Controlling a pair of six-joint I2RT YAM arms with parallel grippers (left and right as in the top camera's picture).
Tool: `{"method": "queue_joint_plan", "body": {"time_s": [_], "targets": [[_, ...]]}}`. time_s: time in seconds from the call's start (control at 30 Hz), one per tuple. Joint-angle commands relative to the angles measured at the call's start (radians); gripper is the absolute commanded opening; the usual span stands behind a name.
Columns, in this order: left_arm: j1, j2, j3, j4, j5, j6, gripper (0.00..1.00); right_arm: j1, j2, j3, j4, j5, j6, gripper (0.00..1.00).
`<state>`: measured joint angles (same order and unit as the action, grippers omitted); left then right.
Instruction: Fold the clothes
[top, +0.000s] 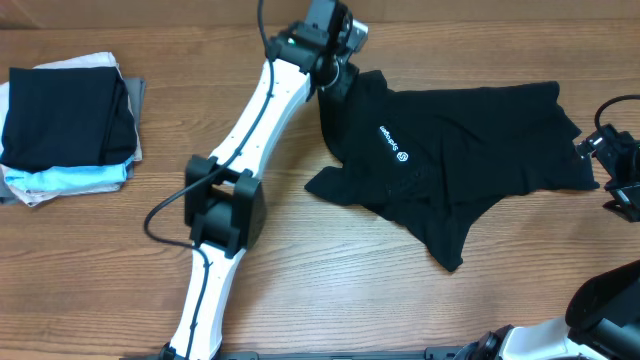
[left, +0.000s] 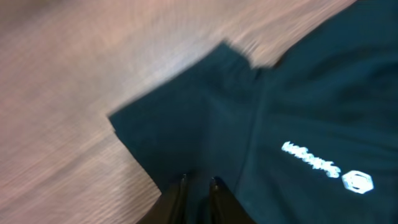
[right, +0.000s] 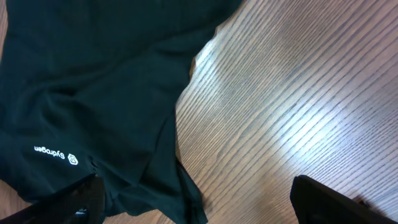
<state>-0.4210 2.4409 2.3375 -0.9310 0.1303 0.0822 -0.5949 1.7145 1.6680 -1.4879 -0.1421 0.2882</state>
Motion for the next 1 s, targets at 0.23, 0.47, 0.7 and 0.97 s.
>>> {"method": "queue_joint_plan", "body": {"time_s": [0.23, 0.47, 0.7, 0.97], "targets": [[0.002, 0.113, 0.027, -0.007, -0.068, -0.151, 0.04, -0.001, -0.019, 0.016, 0.003, 0.000, 0.004, 1.00], [0.003, 0.168, 0.025, 0.000, -0.161, -0.240, 0.04, -0.001, -0.019, 0.016, 0.003, 0.000, 0.004, 1.00], [0.028, 0.180, 0.035, 0.084, -0.181, -0.361, 0.36, -0.001, -0.019, 0.016, 0.003, 0.000, 0.004, 1.00], [0.086, 0.187, 0.053, 0.173, -0.009, -0.370, 0.49, -0.001, -0.019, 0.016, 0.003, 0.000, 0.004, 1.00]]}}
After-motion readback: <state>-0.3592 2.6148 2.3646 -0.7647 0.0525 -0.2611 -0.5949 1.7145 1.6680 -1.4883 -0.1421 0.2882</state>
